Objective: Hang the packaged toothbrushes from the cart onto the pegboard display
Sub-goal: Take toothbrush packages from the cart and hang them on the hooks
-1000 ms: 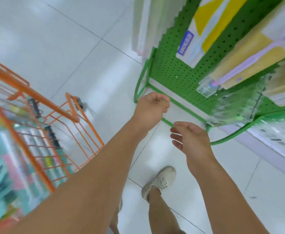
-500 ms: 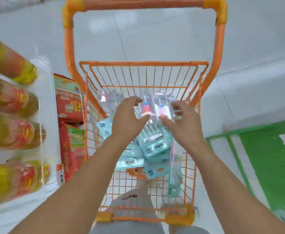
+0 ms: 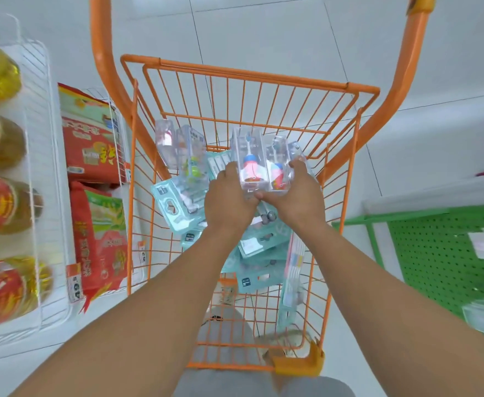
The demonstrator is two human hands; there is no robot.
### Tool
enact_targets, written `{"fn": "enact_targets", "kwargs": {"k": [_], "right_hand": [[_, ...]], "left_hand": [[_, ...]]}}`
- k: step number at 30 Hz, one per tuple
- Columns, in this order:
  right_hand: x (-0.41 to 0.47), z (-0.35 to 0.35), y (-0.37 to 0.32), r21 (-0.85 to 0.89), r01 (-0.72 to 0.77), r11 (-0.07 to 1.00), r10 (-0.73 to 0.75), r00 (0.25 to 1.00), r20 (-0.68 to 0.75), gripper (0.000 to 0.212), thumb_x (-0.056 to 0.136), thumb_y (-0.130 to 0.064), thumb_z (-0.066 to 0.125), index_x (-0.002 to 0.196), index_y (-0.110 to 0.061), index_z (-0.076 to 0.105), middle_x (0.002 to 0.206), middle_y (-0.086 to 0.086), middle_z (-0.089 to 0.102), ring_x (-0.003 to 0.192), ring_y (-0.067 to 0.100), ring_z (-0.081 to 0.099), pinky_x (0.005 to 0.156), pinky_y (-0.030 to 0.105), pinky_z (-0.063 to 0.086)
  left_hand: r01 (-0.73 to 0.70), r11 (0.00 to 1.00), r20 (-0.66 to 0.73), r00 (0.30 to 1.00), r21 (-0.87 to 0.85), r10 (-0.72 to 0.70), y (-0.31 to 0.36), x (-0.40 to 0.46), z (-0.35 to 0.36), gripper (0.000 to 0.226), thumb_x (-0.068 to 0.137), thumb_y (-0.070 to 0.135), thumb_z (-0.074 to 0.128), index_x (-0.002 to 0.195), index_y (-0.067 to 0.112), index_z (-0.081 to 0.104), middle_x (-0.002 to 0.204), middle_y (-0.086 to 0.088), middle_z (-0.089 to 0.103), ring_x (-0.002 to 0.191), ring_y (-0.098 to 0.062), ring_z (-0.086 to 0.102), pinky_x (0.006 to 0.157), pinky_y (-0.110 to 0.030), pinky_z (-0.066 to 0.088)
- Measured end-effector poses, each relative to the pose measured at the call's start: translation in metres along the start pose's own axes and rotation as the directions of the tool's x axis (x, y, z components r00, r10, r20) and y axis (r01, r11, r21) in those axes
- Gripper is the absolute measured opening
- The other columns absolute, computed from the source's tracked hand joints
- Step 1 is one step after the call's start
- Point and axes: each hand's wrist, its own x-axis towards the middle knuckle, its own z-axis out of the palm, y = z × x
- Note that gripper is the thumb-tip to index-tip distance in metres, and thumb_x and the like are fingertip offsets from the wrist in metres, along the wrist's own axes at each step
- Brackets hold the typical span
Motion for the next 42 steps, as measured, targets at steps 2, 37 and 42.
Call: {"fn": "enact_targets", "kwargs": {"k": [2, 37, 42], "right_hand": [[-0.003, -0.001, 0.003, 0.025, 0.003, 1.000, -0.003, 1.000, -0.023, 0.084, 0.074, -0.046, 0.086, 0.142, -0.022, 0.043, 0.121, -0.001, 0.065, 0.109, 0.022, 0.064, 0.081, 0.032, 0.050], [-0.113, -0.133, 0.047, 0.991, 0.110, -0.070, 0.196, 0.976, -0.095, 0.038, 0.093, -0.033, 0.057, 0.131, -0.026, 0.059, 0.124, 0.006, 0.060, 0.113, 0.027, 0.064, 0.095, 0.049, 0.055], [-0.150, -0.155, 0.104, 0.950, 0.169, -0.262, 0.302, 0.949, -0.085, 0.030, 0.094, -0.033, 0.049, 0.120, -0.019, 0.054, 0.094, 0.009, 0.062, 0.087, 0.029, 0.063, 0.087, 0.046, 0.051]], "left_hand": [[-0.009, 0.999, -0.002, 1.000, -0.032, 0.009, -0.001, -0.003, 0.000, 0.061, 0.076, 0.036, 0.072, 0.129, 0.015, 0.050, 0.109, -0.007, 0.065, 0.099, -0.030, 0.062, 0.074, -0.043, 0.053], [0.226, 0.585, 0.322, 0.944, -0.779, 0.065, 0.134, -0.023, -0.089, 0.020, 0.098, 0.027, 0.054, 0.088, 0.017, 0.068, 0.076, -0.002, 0.065, 0.068, -0.017, 0.062, 0.074, -0.034, 0.052], [0.552, 0.450, 0.649, 0.757, -0.702, 0.083, 0.186, -0.080, -0.014, 0.042, 0.093, 0.053, 0.059, 0.068, 0.019, 0.059, 0.053, 0.001, 0.058, 0.046, -0.014, 0.057, 0.054, -0.027, 0.048]]}}
